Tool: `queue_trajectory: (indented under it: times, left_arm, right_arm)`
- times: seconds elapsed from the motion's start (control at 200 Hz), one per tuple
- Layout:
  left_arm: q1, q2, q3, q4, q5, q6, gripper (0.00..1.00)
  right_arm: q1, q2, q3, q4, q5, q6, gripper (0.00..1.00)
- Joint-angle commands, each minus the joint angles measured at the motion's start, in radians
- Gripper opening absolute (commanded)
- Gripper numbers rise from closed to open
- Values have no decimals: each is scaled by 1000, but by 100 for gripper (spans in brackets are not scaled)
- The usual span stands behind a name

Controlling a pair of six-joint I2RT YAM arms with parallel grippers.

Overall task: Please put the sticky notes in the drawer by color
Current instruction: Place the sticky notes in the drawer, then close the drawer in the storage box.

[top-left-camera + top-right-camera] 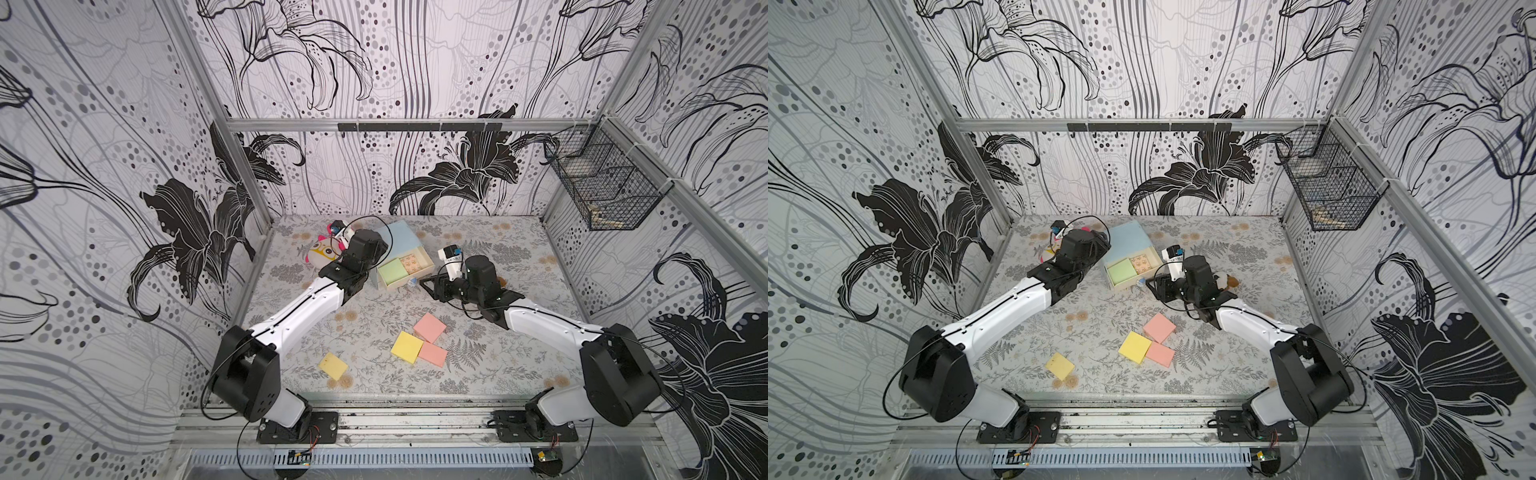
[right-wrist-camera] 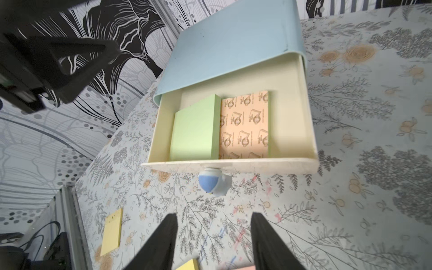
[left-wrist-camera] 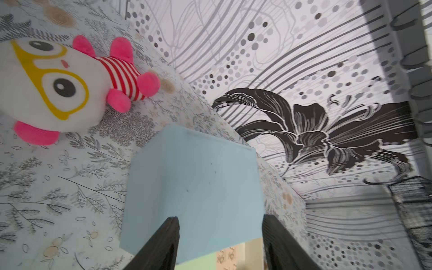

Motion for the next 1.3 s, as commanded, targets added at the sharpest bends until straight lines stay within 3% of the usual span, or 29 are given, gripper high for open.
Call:
queue_trajectory:
  times: [0.0, 0.521, 0.991, 1.292]
  left_arm:
    - [26, 49, 24, -34, -63, 58, 61]
    - [60, 168, 20, -33, -16, 46, 36]
    - [67, 186, -20, -13, 19, 33, 30]
    - [74, 182, -38, 0, 33, 31, 29]
  right_arm:
    - [9, 38, 12, 64, -24, 18, 51]
    - [20, 174, 87, 81, -67, 19, 35]
    - [21, 233, 197, 47, 15, 4, 18]
    - [21, 353, 335, 36, 37, -9, 19]
